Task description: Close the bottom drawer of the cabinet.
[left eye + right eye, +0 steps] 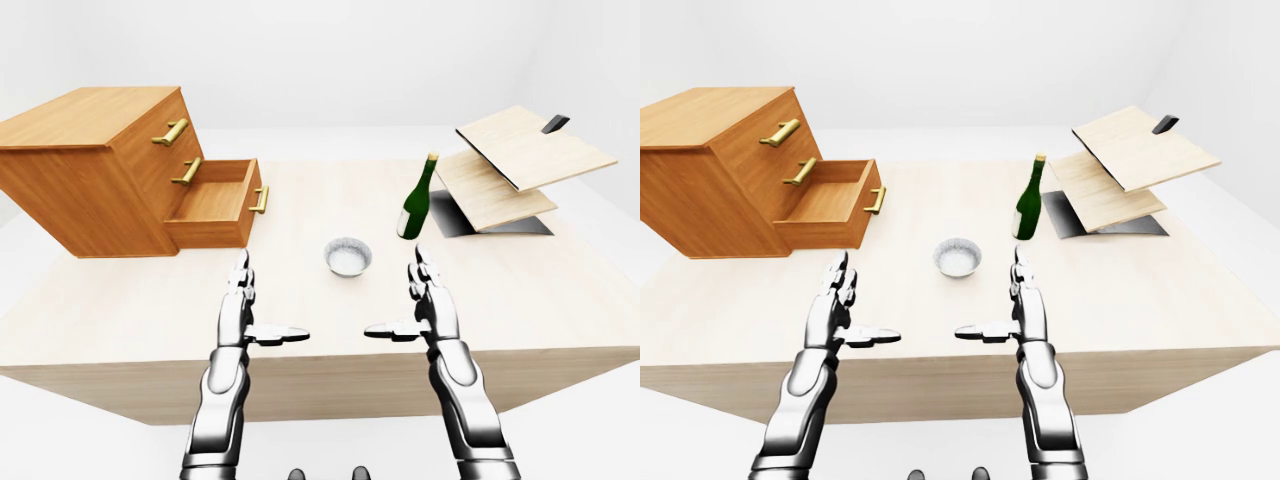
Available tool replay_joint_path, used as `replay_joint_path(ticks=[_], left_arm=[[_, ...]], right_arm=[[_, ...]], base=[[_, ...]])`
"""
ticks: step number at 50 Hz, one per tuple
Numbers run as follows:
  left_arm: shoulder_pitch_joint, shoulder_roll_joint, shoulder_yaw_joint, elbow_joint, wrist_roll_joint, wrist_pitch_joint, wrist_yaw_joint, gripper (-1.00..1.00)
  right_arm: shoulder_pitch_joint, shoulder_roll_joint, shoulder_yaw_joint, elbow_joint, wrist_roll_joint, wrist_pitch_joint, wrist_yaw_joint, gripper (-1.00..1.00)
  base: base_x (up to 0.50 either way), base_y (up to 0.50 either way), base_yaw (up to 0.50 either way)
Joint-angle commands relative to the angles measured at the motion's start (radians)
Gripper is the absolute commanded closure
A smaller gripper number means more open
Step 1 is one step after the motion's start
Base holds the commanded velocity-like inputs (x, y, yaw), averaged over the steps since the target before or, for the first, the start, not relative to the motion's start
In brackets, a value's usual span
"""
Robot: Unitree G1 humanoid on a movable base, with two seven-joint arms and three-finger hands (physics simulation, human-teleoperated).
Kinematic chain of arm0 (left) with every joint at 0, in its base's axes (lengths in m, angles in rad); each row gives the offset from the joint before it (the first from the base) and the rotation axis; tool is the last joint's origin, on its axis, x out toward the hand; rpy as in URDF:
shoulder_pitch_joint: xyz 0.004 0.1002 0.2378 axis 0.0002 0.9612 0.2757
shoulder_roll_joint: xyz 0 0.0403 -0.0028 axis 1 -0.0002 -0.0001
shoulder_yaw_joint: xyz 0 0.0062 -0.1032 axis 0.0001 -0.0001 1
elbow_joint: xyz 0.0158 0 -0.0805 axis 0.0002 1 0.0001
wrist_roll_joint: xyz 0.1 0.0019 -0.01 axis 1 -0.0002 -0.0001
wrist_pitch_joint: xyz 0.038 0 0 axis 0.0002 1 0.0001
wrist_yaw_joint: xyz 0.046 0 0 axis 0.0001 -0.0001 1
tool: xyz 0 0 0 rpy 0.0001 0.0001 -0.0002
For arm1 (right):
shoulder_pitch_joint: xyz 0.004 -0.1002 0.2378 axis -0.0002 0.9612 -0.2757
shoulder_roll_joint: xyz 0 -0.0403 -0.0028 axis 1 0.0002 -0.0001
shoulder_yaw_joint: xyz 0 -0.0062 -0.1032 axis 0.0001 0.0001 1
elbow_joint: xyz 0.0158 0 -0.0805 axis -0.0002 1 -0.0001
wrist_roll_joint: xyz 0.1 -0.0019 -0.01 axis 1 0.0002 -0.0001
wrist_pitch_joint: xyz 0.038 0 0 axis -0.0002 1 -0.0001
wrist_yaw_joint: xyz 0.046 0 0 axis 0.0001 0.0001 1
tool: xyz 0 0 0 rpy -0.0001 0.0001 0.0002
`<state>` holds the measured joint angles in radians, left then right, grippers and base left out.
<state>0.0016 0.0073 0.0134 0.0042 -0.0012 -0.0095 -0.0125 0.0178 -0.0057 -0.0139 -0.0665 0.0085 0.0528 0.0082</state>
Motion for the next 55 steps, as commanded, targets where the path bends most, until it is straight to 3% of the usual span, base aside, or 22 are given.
replay_joint_path(ticks=[1,4,7,10,11,12,18,22,23,24,29,40,55], left_arm=[[0.002,0.012,0.024,0.012,-0.001,-0.022,-0.018,-1.0],[0.003,0.011,0.024,0.008,-0.002,-0.02,-0.017,-1.0],[0.007,0.011,0.023,-0.006,-0.001,-0.013,-0.017,-1.0],[0.004,0.012,0.027,-0.005,-0.002,-0.012,-0.016,-1.0],[0.005,0.012,0.027,-0.009,-0.002,-0.009,-0.016,-1.0],[0.004,0.012,0.027,-0.009,-0.003,-0.008,-0.016,-1.0],[0.008,0.012,0.025,-0.018,0.0,-0.003,-0.017,-1.0],[0.008,0.012,0.025,-0.019,-0.001,-0.002,-0.017,-1.0],[0.008,0.012,0.026,-0.022,-0.002,0.0,-0.017,-1.0],[0.008,0.012,0.026,-0.022,-0.002,0.0,-0.017,-1.0],[0.005,0.012,0.027,-0.009,-0.001,-0.009,-0.017,-1.0],[0.0,0.013,0.028,0.003,-0.002,-0.018,-0.016,-1.0],[0.0,0.012,0.026,-0.007,-0.001,-0.007,-0.015,-1.0]], right_arm=[[0.029,-0.002,-0.036,-0.125,0.042,0.034,0.023,-1.0],[0.06,-0.008,-0.022,-0.26,0.008,0.034,0.01,-1.0],[0.034,-0.013,-0.043,-0.184,0.003,0.034,0.012,-1.0],[0.037,-0.017,-0.078,-0.269,0.006,0.034,-0.014,-1.0],[0.044,-0.003,-0.116,-0.39,0.064,0.034,-0.039,-1.0],[0.039,-0.047,-0.132,-0.47,0.026,0.034,-0.026,-1.0],[-0.032,-0.077,-0.347,-0.72,0.114,0.034,-0.074,-1.0],[-0.081,-0.134,-0.501,-0.8,0.227,0.034,-0.115,-1.0],[-0.114,-0.163,-0.604,-0.838,0.311,0.034,-0.143,-1.0],[-0.123,-0.185,-0.646,-0.843,0.356,0.034,-0.166,-1.0],[-0.119,-0.256,-0.752,-0.844,0.52,0.034,-0.266,-1.0],[-0.081,-0.293,-0.749,-0.834,0.596,0.034,-0.307,-1.0],[-0.078,-0.3,-0.75,-0.831,0.609,0.034,-0.303,-1.0]], base=[[0.0,0.0,0.0],[0.0,0.0,0.0],[0.0,0.0,0.0],[0.0,0.0,0.0],[0.0,0.0,0.0],[0.0,0.0,0.0],[0.0,0.0,0.0],[0.0,0.0,0.0],[0.0,0.0,0.0],[0.0,0.0,0.0],[0.0,0.0,0.0],[0.0,0.0,0.0],[0.14,0.0,0.0]])
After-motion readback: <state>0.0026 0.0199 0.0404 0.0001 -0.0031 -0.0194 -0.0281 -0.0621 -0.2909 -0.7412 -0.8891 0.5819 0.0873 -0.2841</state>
